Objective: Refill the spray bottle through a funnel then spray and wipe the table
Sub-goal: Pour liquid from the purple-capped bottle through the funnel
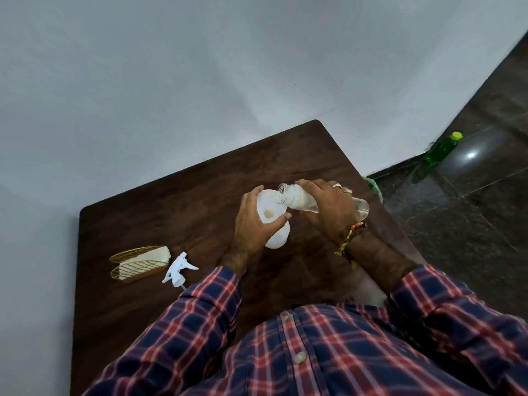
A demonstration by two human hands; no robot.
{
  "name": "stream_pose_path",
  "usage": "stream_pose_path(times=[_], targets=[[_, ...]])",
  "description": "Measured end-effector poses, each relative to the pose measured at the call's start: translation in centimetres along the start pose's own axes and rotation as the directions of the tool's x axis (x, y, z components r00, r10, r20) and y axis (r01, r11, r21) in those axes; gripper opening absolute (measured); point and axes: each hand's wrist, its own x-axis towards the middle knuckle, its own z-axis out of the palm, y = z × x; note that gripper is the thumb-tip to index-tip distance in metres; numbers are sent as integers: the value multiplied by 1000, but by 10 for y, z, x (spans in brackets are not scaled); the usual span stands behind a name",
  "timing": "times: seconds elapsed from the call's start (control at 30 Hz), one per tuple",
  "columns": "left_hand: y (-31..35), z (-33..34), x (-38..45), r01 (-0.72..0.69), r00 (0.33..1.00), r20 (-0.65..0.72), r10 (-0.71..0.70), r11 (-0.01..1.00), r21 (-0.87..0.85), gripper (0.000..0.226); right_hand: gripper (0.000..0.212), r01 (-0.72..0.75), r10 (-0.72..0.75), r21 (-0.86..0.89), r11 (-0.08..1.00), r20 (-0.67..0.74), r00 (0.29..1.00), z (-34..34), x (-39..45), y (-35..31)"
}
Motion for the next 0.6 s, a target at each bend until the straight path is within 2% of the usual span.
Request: stream_pose_path(times=[0.17, 0.6], targets=[[-3, 3, 0, 29, 1000, -1, -29, 1000, -12, 86, 62, 53, -52, -85, 995, 15, 999, -6, 5, -1], [-9, 3, -1, 5, 1000, -13, -5, 999, -35, 86, 62, 72, -74, -166, 983, -3, 997, -14, 3, -10]])
